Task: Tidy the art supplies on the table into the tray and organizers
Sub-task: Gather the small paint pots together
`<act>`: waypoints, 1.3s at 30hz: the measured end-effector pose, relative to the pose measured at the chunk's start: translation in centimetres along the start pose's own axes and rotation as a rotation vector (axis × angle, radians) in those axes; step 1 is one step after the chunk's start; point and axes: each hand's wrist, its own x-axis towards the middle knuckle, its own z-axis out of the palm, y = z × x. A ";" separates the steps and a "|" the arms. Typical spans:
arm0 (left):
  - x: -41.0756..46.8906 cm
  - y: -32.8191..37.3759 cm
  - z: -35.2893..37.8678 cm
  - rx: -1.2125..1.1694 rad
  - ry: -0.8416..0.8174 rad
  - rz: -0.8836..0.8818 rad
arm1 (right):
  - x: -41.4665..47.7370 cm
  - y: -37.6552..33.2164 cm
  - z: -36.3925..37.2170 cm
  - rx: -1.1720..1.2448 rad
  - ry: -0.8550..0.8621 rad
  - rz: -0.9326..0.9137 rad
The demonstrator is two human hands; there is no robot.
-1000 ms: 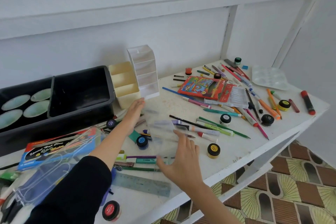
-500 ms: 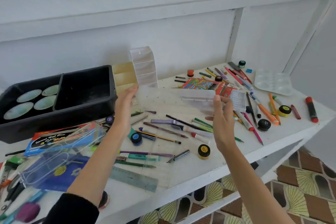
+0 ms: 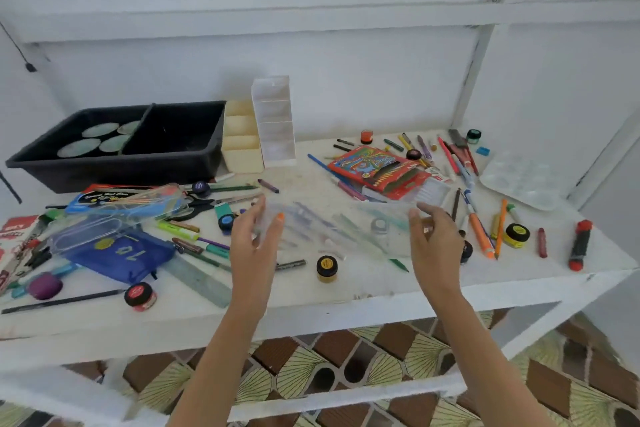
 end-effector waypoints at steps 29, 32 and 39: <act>-6.5 -6.1 0.4 0.742 -0.163 0.120 | -4.0 5.8 -3.3 -0.410 -0.531 -0.137; -5.7 -7.1 0.9 0.810 -0.266 0.184 | -3.9 5.9 -2.8 -0.529 -0.504 -0.203; -5.1 -8.2 0.7 1.201 -0.313 0.295 | -3.9 6.9 -1.6 -0.655 -0.515 -0.277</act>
